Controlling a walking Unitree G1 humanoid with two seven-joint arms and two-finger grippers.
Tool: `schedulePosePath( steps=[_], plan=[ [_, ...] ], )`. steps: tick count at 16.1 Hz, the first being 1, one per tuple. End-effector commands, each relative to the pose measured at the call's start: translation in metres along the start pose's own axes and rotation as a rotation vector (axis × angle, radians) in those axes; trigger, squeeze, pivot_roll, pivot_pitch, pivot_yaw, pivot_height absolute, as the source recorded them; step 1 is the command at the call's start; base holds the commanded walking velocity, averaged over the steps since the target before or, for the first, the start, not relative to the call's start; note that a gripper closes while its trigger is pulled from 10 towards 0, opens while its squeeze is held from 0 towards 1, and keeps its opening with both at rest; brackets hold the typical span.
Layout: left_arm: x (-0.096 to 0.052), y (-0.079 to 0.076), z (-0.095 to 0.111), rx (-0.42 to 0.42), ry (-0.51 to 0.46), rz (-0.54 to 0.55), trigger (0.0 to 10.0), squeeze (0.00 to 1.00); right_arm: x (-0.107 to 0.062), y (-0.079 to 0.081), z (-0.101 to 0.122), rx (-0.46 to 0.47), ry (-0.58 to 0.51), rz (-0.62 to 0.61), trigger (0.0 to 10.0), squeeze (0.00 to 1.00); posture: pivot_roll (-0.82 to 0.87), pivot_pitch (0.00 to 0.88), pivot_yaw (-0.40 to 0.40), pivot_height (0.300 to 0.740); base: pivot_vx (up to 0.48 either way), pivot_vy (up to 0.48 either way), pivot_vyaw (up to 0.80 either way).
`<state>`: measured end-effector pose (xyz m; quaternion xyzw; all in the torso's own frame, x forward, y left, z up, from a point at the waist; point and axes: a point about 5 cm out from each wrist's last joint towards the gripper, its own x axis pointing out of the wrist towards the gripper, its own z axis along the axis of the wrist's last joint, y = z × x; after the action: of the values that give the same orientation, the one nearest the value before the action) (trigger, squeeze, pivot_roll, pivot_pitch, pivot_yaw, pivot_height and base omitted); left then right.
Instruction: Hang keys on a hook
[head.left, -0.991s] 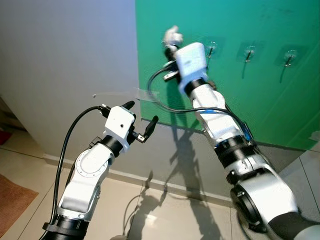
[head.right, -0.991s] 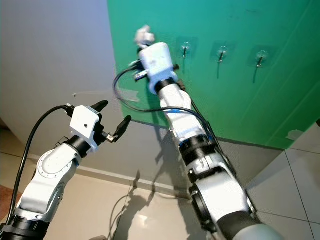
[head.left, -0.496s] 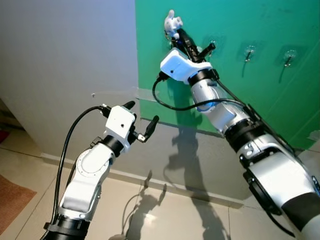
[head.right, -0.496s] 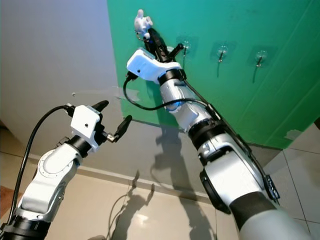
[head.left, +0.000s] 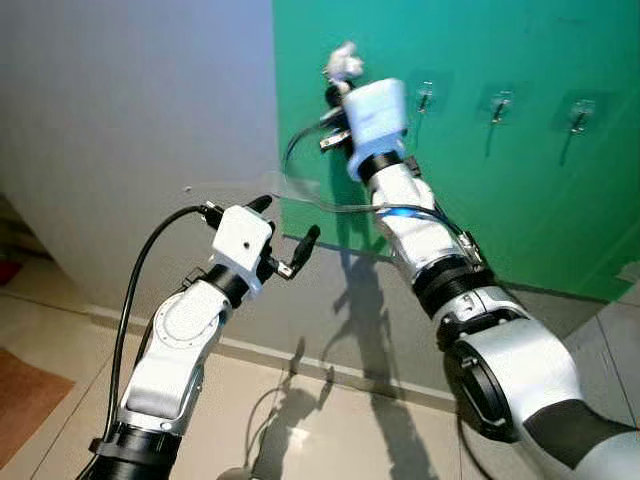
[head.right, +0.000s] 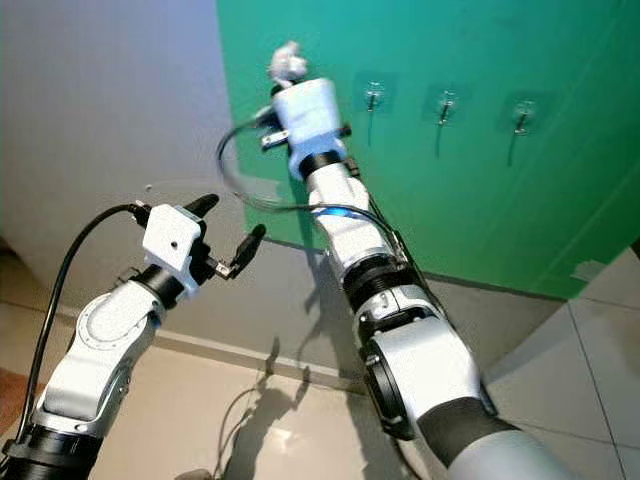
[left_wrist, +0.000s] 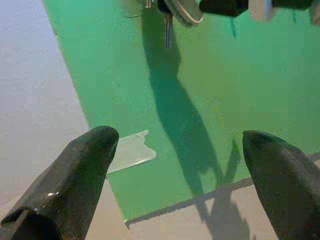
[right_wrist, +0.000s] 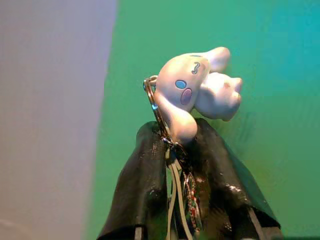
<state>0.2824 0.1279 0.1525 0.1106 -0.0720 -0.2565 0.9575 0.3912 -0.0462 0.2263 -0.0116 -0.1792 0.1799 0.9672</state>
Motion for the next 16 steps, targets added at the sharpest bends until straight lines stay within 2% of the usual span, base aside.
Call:
schedulePosePath(
  steps=[1,3,4,5,7,9,11,12,13,16],
  plan=[
    [0.0,-0.003,0.002,0.01,-0.002,-0.015,10.0,0.0,0.003,-0.006,0.009,0.072,-0.031,-0.002,10.0,0.0,0.04,0.0,-0.031,0.74,0.0,0.0,0.0],
    [0.001,-0.005,0.003,0.014,-0.003,-0.025,10.0,0.0,0.008,-0.005,0.016,0.147,-0.056,0.031,10.0,0.0,0.04,0.0,-0.039,0.74,0.0,0.0,0.0],
    [0.001,-0.005,0.003,0.016,-0.004,-0.026,10.0,0.0,0.008,-0.005,0.017,0.157,-0.062,0.033,10.0,0.0,0.04,0.0,-0.039,0.74,0.0,0.0,0.0],
    [0.001,-0.006,0.004,0.016,-0.006,-0.027,10.0,0.0,0.01,-0.005,0.021,0.234,-0.093,0.048,10.0,0.0,0.04,0.0,-0.047,0.74,0.0,0.0,0.0],
    [0.001,-0.006,0.004,0.017,-0.006,-0.026,10.0,0.0,0.011,-0.005,0.026,0.319,-0.131,0.069,10.0,0.0,0.05,0.0,-0.053,0.74,0.0,0.0,0.0],
    [0.0,-0.006,0.004,0.024,-0.004,-0.024,10.0,0.0,0.015,-0.001,0.03,0.482,-0.162,0.116,10.0,0.0,0.06,0.0,-0.061,0.74,0.0,0.0,0.0],
    [0.0,-0.006,0.005,0.028,-0.002,-0.023,10.0,0.0,0.015,0.002,0.03,0.484,-0.16,0.134,10.0,0.0,0.06,0.0,-0.061,0.74,0.0,0.0,0.0],
    [0.0,-0.006,0.006,0.034,-0.003,-0.02,10.0,0.0,0.015,0.004,0.027,0.359,-0.131,0.138,10.0,0.0,0.07,0.0,-0.08,0.74,0.0,0.0,0.0],
    [-0.001,-0.006,0.006,0.036,-0.004,-0.017,10.0,0.0,0.014,0.005,0.025,0.29,-0.115,0.127,10.0,0.0,0.07,0.0,-0.085,0.74,0.0,0.0,0.0],
    [-0.003,-0.007,0.007,0.039,-0.002,-0.012,10.0,0.0,0.015,0.003,0.024,0.246,-0.108,0.085,10.0,0.0,0.08,0.0,-0.095,0.74,0.0,0.0,0.0]
  ],
)
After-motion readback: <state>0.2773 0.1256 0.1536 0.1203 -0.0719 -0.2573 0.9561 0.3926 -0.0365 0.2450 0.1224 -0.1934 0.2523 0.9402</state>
